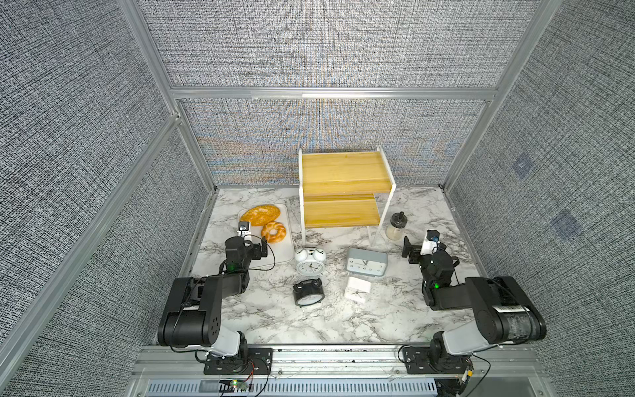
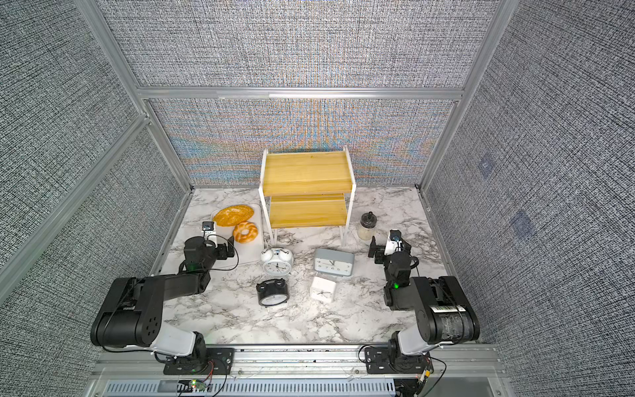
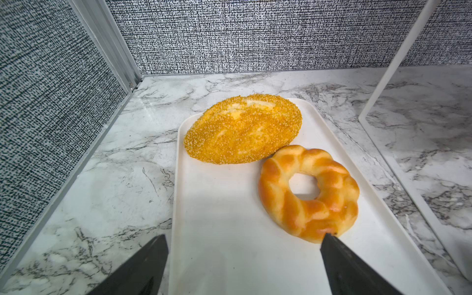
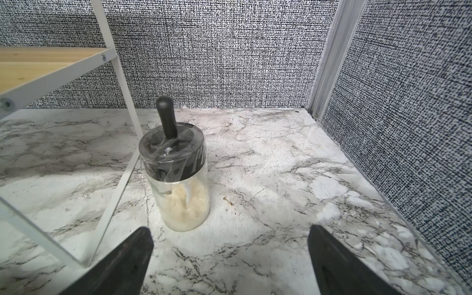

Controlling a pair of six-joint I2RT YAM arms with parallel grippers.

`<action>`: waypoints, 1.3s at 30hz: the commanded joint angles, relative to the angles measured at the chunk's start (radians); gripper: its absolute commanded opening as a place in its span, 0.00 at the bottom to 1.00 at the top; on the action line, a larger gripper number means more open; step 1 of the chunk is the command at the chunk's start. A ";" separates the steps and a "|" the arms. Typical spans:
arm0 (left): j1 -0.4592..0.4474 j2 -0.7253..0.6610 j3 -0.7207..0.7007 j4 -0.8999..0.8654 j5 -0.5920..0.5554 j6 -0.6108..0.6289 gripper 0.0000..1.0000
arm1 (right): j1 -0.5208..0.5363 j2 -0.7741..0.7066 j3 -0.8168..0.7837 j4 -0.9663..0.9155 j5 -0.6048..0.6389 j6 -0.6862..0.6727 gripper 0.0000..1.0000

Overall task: Place the alarm clocks on the shelf by style
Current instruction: Pick up the alarm from the center of the board.

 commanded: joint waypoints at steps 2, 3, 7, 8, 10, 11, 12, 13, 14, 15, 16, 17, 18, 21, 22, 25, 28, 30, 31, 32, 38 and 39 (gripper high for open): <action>-0.001 0.001 0.005 0.014 0.000 0.001 0.99 | 0.001 0.002 -0.001 0.017 0.007 0.003 0.99; -0.001 -0.001 0.002 0.020 0.001 0.001 0.99 | 0.000 0.001 -0.002 0.019 0.006 0.003 0.99; -0.001 -0.029 -0.004 0.008 0.022 0.013 0.99 | 0.000 -0.041 0.016 -0.045 0.053 0.024 0.99; 0.000 -0.042 -0.006 0.002 0.024 0.013 0.99 | -0.001 -0.058 0.016 -0.063 0.061 0.026 0.99; 0.000 -0.092 -0.011 -0.033 0.015 0.008 0.99 | 0.000 -0.101 0.019 -0.107 0.076 0.034 0.99; -0.001 -0.119 -0.010 -0.059 0.007 0.001 0.99 | 0.000 -0.121 0.026 -0.138 0.082 0.043 0.99; -0.001 -0.155 -0.005 -0.105 -0.005 -0.008 0.99 | 0.000 -0.144 0.036 -0.185 0.086 0.052 0.99; 0.000 -0.183 0.001 -0.140 -0.010 -0.016 0.99 | -0.001 -0.164 0.050 -0.231 0.088 0.062 0.99; 0.000 -0.220 0.007 -0.188 -0.016 -0.027 0.99 | -0.001 -0.192 0.069 -0.294 0.090 0.080 0.99; 0.001 -0.254 0.012 -0.227 -0.026 -0.048 0.99 | -0.001 -0.220 0.085 -0.356 0.090 0.095 0.99; -0.001 -0.281 0.015 -0.255 -0.034 -0.064 0.99 | -0.001 -0.243 0.094 -0.397 0.089 0.109 0.99; -0.001 -0.311 0.011 -0.275 -0.035 -0.075 0.99 | -0.001 -0.271 0.101 -0.447 0.083 0.120 0.99; 0.000 -0.341 0.011 -0.295 -0.031 -0.090 0.99 | -0.001 -0.306 0.114 -0.503 0.070 0.130 0.99; -0.001 -0.423 0.049 -0.414 -0.032 -0.172 0.99 | -0.001 -0.396 0.161 -0.671 -0.015 0.158 0.99; 0.000 -0.449 0.066 -0.461 -0.027 -0.202 0.99 | 0.000 -0.422 0.174 -0.712 -0.037 0.166 0.99; -0.006 -0.523 0.114 -0.575 0.043 -0.266 0.99 | 0.006 -0.516 0.187 -0.806 -0.119 0.169 0.99; -0.022 -0.601 0.135 -0.655 0.097 -0.330 0.99 | 0.017 -0.611 0.187 -0.884 -0.199 0.175 0.99; -0.037 -0.644 0.147 -0.718 0.118 -0.371 0.99 | 0.030 -0.660 0.199 -0.955 -0.226 0.186 0.99; -0.045 -0.660 0.151 -0.740 0.126 -0.386 0.99 | 0.038 -0.676 0.204 -0.981 -0.236 0.193 0.99; -0.055 -0.677 0.155 -0.761 0.143 -0.399 0.99 | 0.047 -0.692 0.210 -1.013 -0.259 0.199 0.99; -0.136 -0.736 0.175 -0.841 0.206 -0.433 0.99 | 0.167 -0.755 0.224 -1.114 -0.431 0.222 0.99; -0.152 -0.738 0.177 -0.849 0.215 -0.430 0.99 | 0.202 -0.762 0.220 -1.119 -0.447 0.222 0.99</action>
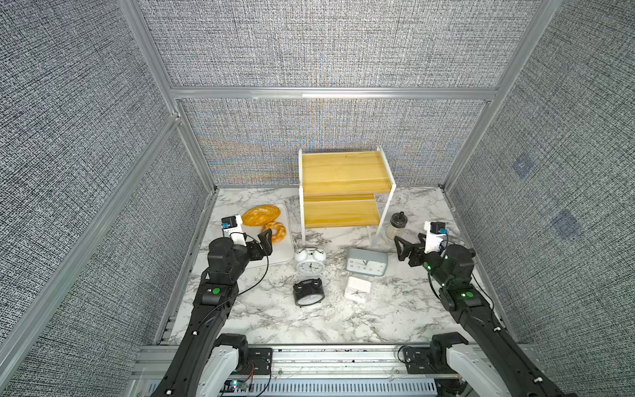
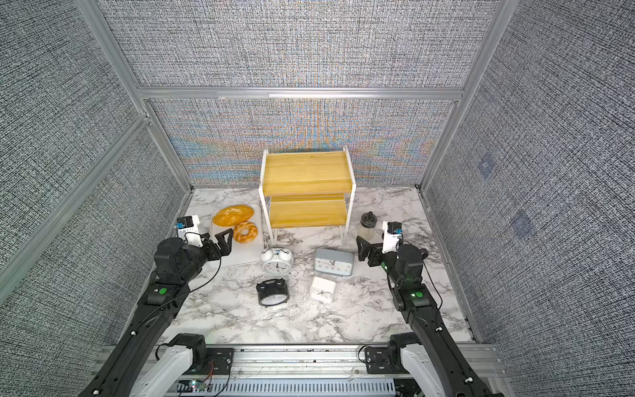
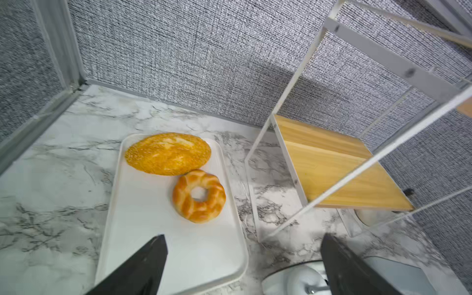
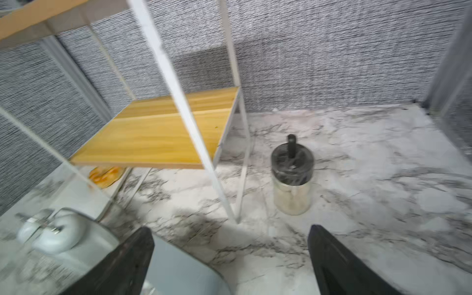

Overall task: Place the alarm clocks on the shelf by style
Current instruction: Pick up the alarm from the center of the board.

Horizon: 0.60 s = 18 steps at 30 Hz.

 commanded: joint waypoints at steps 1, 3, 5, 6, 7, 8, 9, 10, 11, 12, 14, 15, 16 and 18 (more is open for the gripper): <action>-0.038 -0.011 0.010 -0.062 0.062 -0.017 0.99 | 0.088 -0.019 -0.001 -0.076 -0.112 0.018 0.99; -0.067 -0.011 0.008 -0.061 0.072 0.003 0.99 | 0.161 -0.017 0.001 -0.096 -0.107 0.018 0.99; -0.091 -0.006 0.011 -0.062 0.077 0.032 0.99 | 0.221 -0.015 0.001 -0.108 -0.104 0.017 0.98; -0.102 -0.003 0.013 -0.061 0.076 0.045 0.99 | 0.245 -0.014 0.000 -0.112 -0.103 0.018 0.98; -0.113 0.002 0.015 -0.061 0.073 0.058 0.99 | 0.272 -0.011 -0.001 -0.115 -0.102 0.016 0.98; -0.121 0.009 0.018 -0.062 0.070 0.071 0.99 | 0.294 -0.006 0.001 -0.121 -0.100 0.011 0.97; -0.127 0.016 0.021 -0.063 0.070 0.079 0.99 | 0.315 0.002 0.003 -0.126 -0.097 0.008 0.96; -0.132 0.024 0.023 -0.063 0.070 0.085 0.99 | 0.335 0.015 0.005 -0.133 -0.093 0.005 0.95; -0.136 0.034 0.026 -0.063 0.070 0.088 0.99 | 0.354 0.035 0.012 -0.144 -0.087 0.001 0.94; -0.138 0.042 0.027 -0.063 0.075 0.094 0.99 | 0.374 0.054 0.020 -0.158 -0.079 -0.003 0.93; -0.148 0.060 0.034 -0.057 0.105 0.117 0.99 | 0.417 0.113 0.052 -0.208 -0.054 -0.022 0.91; -0.153 0.067 0.033 -0.052 0.128 0.137 0.99 | 0.436 0.139 0.068 -0.233 -0.042 -0.031 0.90; -0.159 0.074 0.036 -0.053 0.146 0.157 0.99 | 0.460 0.172 0.088 -0.263 -0.025 -0.044 0.89; -0.169 0.085 0.041 -0.056 0.154 0.170 0.99 | 0.503 0.219 0.121 -0.312 0.009 -0.065 0.89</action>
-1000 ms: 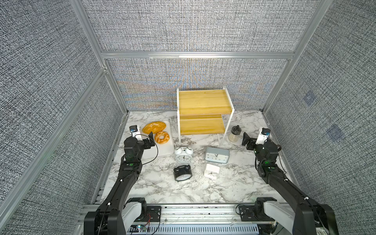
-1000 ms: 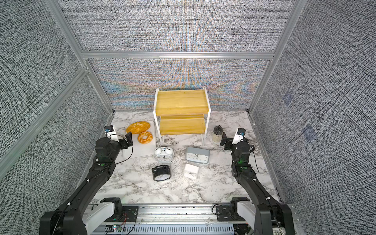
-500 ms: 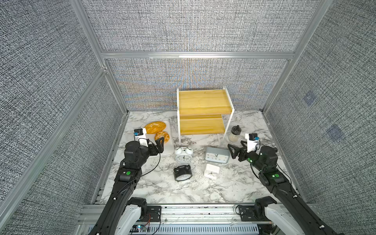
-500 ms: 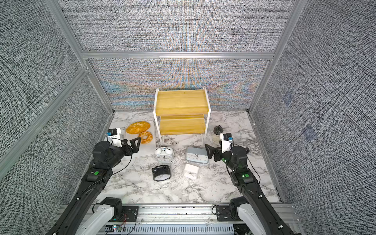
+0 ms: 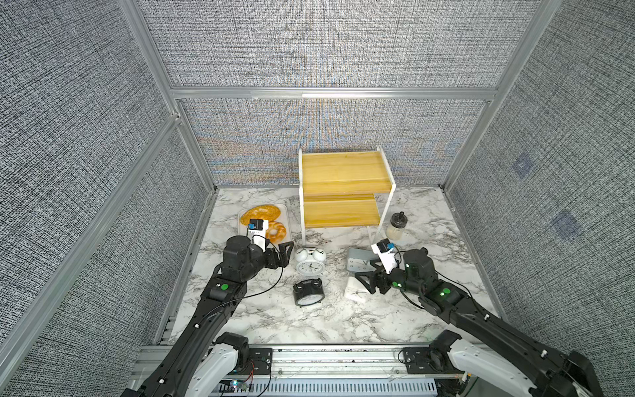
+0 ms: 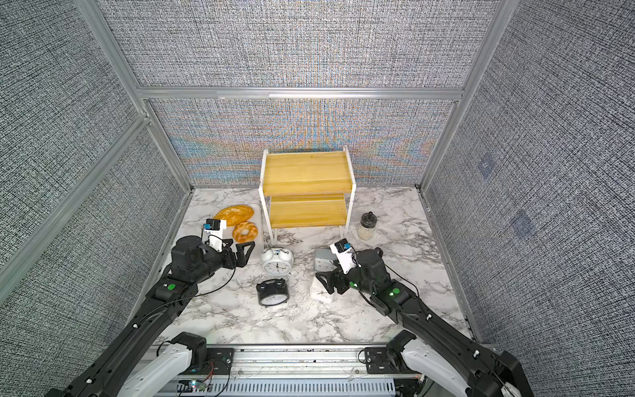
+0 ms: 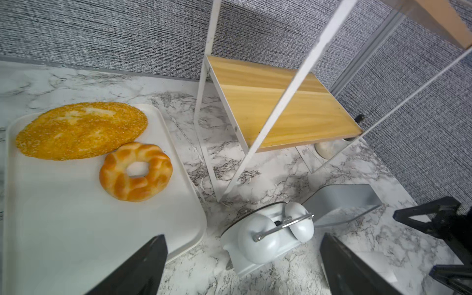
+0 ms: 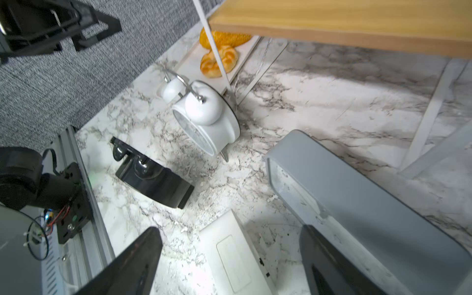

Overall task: Place the alarm clocks on the shelf by style
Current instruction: Pick up the alarm from the center of the board.

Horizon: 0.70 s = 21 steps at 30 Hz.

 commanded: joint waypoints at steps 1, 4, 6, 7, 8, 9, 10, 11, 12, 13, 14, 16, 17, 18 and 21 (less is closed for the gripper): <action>-0.011 0.013 0.010 0.016 0.050 0.056 0.99 | 0.057 0.067 0.047 -0.109 0.078 -0.049 0.89; -0.021 0.015 0.008 0.022 0.048 0.058 0.99 | 0.102 0.113 0.076 -0.142 0.139 -0.064 0.87; -0.022 0.013 0.008 0.023 0.045 0.063 0.99 | 0.118 0.127 0.088 -0.158 0.167 -0.076 0.87; -0.025 0.010 0.007 0.023 0.044 0.064 0.99 | 0.124 0.130 0.093 -0.167 0.188 -0.076 0.86; -0.026 0.007 0.005 0.023 0.044 0.066 0.99 | 0.128 0.132 0.097 -0.175 0.198 -0.080 0.86; -0.024 0.005 0.004 0.021 0.042 0.068 0.99 | 0.133 0.134 0.100 -0.183 0.203 -0.086 0.86; -0.025 0.004 0.004 0.020 0.040 0.069 0.99 | 0.134 0.136 0.103 -0.192 0.214 -0.083 0.87; -0.025 0.004 0.004 0.019 0.039 0.069 0.99 | 0.135 0.139 0.106 -0.195 0.220 -0.080 0.87; -0.025 0.005 0.002 0.019 0.039 0.071 0.99 | 0.137 0.143 0.110 -0.198 0.219 -0.080 0.87; -0.024 0.006 0.003 0.018 0.039 0.071 0.99 | 0.138 0.148 0.115 -0.201 0.220 -0.080 0.87; -0.024 0.008 0.004 0.018 0.039 0.071 0.99 | 0.140 0.157 0.121 -0.205 0.225 -0.080 0.87; -0.025 0.012 0.005 0.018 0.040 0.073 0.99 | 0.141 0.177 0.134 -0.215 0.224 -0.079 0.88; -0.026 0.014 0.007 0.018 0.040 0.074 0.99 | 0.143 0.190 0.142 -0.222 0.221 -0.080 0.88; -0.026 0.016 0.008 0.016 0.042 0.074 0.99 | 0.145 0.200 0.152 -0.229 0.217 -0.080 0.88; -0.026 0.020 0.008 0.014 0.042 0.077 0.99 | 0.151 0.233 0.177 -0.252 0.210 -0.080 0.89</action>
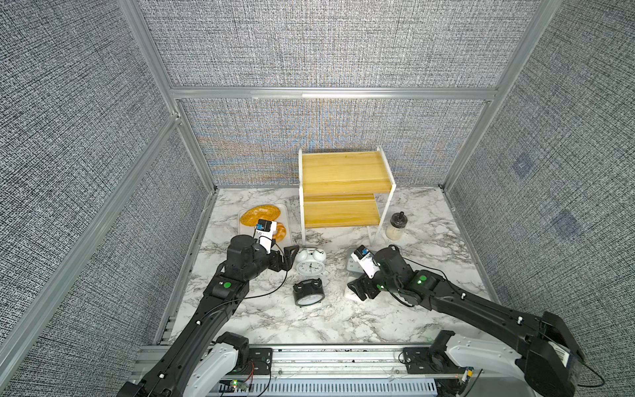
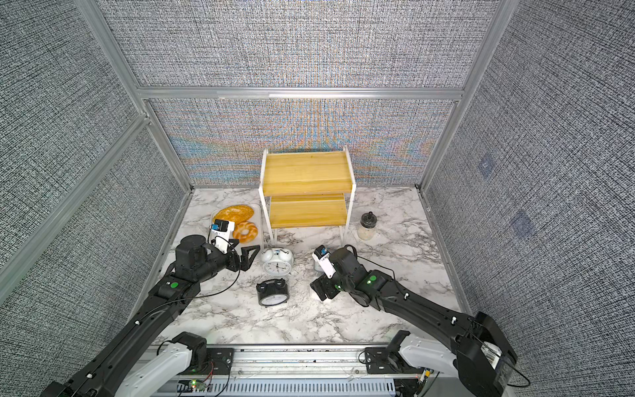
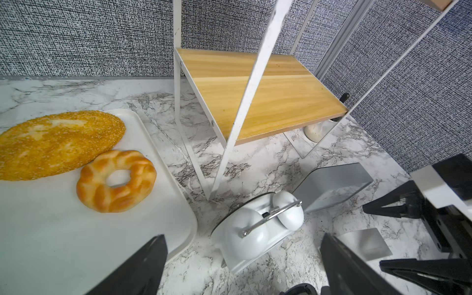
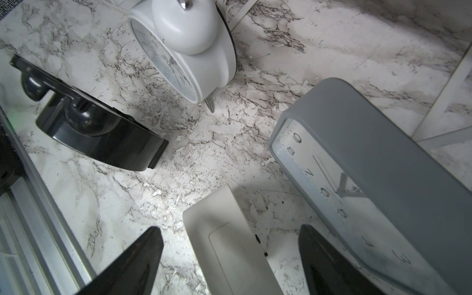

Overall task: Place the alarm clocks on the shelf by style
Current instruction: Pick up the alarm from the center of the board.

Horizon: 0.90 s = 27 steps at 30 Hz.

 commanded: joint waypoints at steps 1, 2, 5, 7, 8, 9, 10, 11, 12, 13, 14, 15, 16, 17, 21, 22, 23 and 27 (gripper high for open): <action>0.000 0.004 0.006 0.012 0.010 0.008 0.99 | 0.008 0.029 0.027 -0.043 0.003 -0.006 0.89; 0.000 0.005 0.006 0.010 0.012 0.009 0.99 | 0.010 0.040 0.038 -0.056 0.003 -0.003 0.89; 0.000 0.006 0.005 0.010 0.013 0.009 0.99 | 0.020 0.059 0.057 -0.081 0.013 0.000 0.89; 0.000 0.008 0.004 0.010 0.012 0.010 0.99 | 0.025 0.066 0.063 -0.088 0.022 0.009 0.89; 0.000 0.008 0.004 0.010 0.012 0.011 0.99 | 0.028 0.074 0.069 -0.095 0.030 0.017 0.89; 0.000 0.008 0.004 0.010 0.012 0.009 0.99 | 0.030 0.083 0.076 -0.101 0.034 0.018 0.89; 0.000 0.009 0.004 0.009 0.013 0.010 0.99 | 0.033 0.096 0.083 -0.108 0.038 0.021 0.89; 0.000 0.009 0.004 0.009 0.013 0.010 0.99 | 0.036 0.108 0.089 -0.115 0.042 0.021 0.88; 0.000 0.009 0.004 0.009 0.014 0.009 0.99 | 0.041 0.119 0.093 -0.116 0.044 0.022 0.88; 0.000 0.009 0.004 0.009 0.015 0.008 0.99 | 0.046 0.129 0.095 -0.118 0.050 0.024 0.87; 0.000 0.010 0.004 0.008 0.014 0.008 0.99 | 0.049 0.137 0.095 -0.121 0.060 0.026 0.87; 0.000 0.010 0.004 0.007 0.014 0.008 0.99 | 0.051 0.143 0.095 -0.120 0.067 0.030 0.86; 0.000 0.008 0.004 0.006 0.013 0.007 0.99 | 0.053 0.149 0.095 -0.121 0.076 0.033 0.86; 0.000 0.008 0.003 0.005 0.012 0.008 0.99 | 0.052 0.153 0.094 -0.122 0.084 0.035 0.85; 0.000 0.012 0.003 0.006 0.013 0.004 0.99 | 0.052 0.159 0.095 -0.121 0.109 0.041 0.77; 0.000 0.013 0.003 0.005 0.013 0.004 0.99 | 0.052 0.158 0.095 -0.119 0.112 0.041 0.74; 0.000 0.014 0.004 0.006 0.013 0.003 0.99 | 0.053 0.156 0.094 -0.118 0.116 0.041 0.71; 0.000 0.022 0.007 0.004 0.014 -0.001 0.99 | 0.053 0.145 0.088 -0.110 0.118 0.040 0.63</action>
